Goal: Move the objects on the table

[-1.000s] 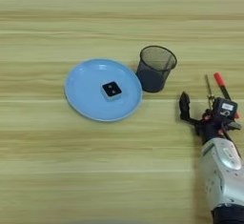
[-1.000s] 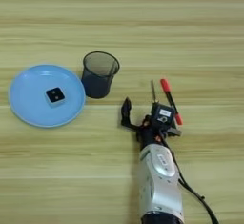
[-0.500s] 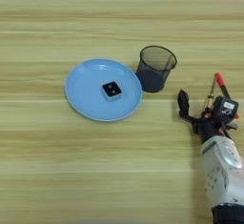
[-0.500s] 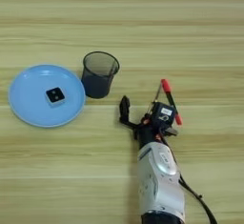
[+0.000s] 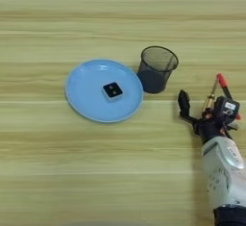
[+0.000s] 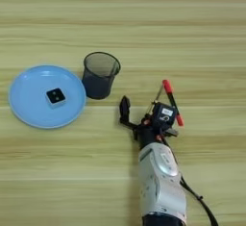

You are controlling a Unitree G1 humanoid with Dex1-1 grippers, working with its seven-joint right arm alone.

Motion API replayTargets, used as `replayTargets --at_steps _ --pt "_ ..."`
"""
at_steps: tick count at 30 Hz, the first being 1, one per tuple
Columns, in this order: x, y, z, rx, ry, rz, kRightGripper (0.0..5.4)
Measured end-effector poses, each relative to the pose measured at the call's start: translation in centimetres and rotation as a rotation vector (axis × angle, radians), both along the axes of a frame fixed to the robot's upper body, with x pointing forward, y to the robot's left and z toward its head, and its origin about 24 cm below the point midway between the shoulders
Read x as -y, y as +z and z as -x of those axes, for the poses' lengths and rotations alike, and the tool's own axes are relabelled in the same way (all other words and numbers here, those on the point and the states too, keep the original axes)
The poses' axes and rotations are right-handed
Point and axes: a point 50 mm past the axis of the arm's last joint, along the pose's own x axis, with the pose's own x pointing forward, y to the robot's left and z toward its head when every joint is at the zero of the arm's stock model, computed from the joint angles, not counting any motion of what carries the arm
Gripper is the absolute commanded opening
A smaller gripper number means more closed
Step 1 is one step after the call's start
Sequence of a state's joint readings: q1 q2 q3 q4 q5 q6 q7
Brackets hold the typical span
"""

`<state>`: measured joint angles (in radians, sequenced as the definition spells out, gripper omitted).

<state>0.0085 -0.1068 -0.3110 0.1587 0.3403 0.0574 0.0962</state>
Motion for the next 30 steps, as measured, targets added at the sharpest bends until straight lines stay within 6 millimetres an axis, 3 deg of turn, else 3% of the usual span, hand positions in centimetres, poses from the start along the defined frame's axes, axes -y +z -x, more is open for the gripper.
replayTargets --at_steps 30 --pt "1.7 -0.5 0.0 -0.083 -0.111 0.037 2.17"
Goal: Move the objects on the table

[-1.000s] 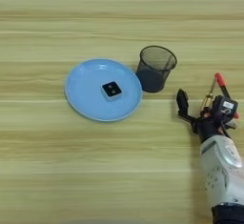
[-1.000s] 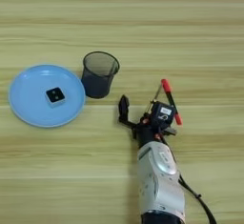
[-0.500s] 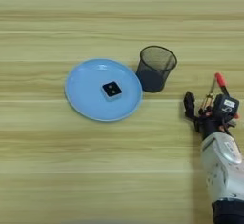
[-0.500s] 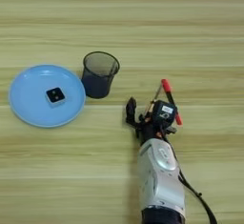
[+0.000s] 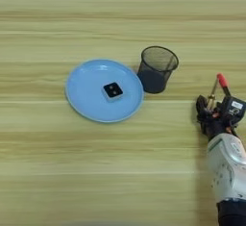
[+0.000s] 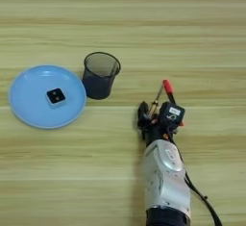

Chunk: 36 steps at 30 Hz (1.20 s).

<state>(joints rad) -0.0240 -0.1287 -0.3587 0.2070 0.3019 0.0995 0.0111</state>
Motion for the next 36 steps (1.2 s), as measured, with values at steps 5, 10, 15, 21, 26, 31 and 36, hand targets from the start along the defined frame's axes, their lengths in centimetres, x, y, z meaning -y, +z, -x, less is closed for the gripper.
replayTargets --at_steps 5,10,15,21,26,31,36 --pt "0.07 0.03 0.02 -0.002 -0.003 -0.001 1.51" --pt "0.09 0.05 0.0 -0.006 -0.003 -0.003 0.95" --pt "0.12 0.06 0.01 -0.006 -0.004 -0.004 0.83" --pt "0.15 0.06 0.01 -0.007 -0.004 0.0 0.83" --pt "0.16 0.05 0.02 -0.006 -0.003 0.006 0.83" --pt "0.16 0.31 0.1 0.01 0.0 0.062 0.82" --pt "0.25 0.28 0.35 0.01 -0.002 0.081 0.82"
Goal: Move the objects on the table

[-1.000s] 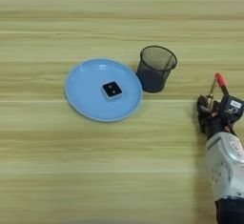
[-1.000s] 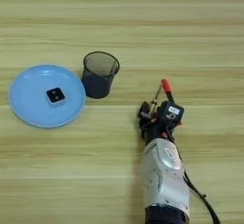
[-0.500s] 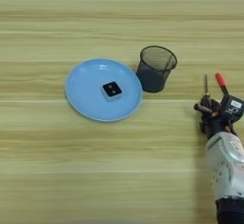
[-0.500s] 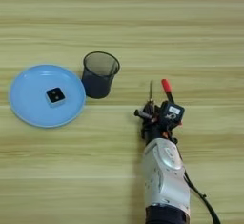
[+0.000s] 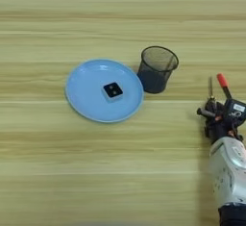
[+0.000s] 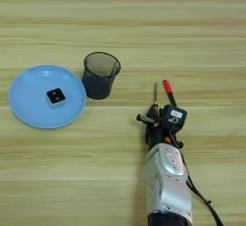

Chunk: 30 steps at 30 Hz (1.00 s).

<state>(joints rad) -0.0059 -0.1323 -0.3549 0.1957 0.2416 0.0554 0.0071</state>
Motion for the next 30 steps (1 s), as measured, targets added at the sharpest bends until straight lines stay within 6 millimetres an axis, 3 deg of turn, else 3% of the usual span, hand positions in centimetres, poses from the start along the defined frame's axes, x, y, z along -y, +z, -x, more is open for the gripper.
replayTargets --at_steps 13,30 --pt "-0.5 0.1 0.5 0.029 0.03 0.023 0.79" --pt "-1.8 3.4 0.1 0.169 0.108 0.102 0.79"
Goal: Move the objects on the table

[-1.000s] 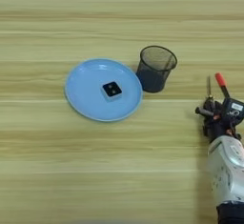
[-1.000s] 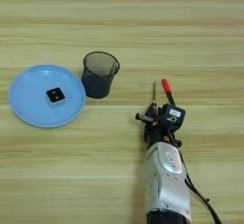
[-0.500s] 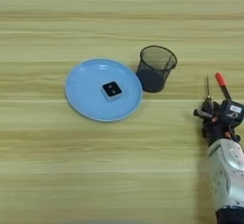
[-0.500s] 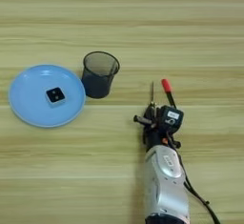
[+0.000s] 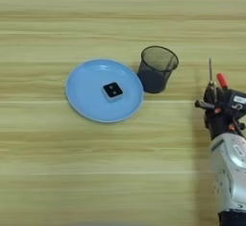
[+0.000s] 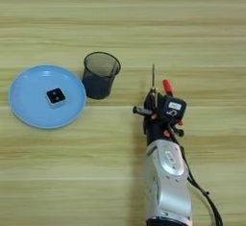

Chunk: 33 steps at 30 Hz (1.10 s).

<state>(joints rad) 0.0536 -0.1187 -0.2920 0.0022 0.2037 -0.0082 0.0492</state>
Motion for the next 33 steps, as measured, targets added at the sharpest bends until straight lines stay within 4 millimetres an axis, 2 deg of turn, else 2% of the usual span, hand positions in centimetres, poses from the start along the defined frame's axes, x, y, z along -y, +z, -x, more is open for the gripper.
replayTargets --at_steps 8,13,18,21,24,26,33 --pt "-1.7 2.6 0.2 0.103 0.076 0.124 0.79" --pt "-2.7 3.2 0.2 0.133 0.125 0.144 0.79" --pt "-4.3 4.9 0.4 0.208 0.184 0.154 0.79" --pt "-5.8 5.6 0.4 0.233 0.238 0.152 0.79" --pt "-8.5 6.3 0.5 0.266 0.332 0.131 0.79" --pt "-9.6 6.7 0.6 0.275 0.37 0.119 0.79" --pt "-14.0 6.7 0.9 0.261 0.532 0.062 0.79"
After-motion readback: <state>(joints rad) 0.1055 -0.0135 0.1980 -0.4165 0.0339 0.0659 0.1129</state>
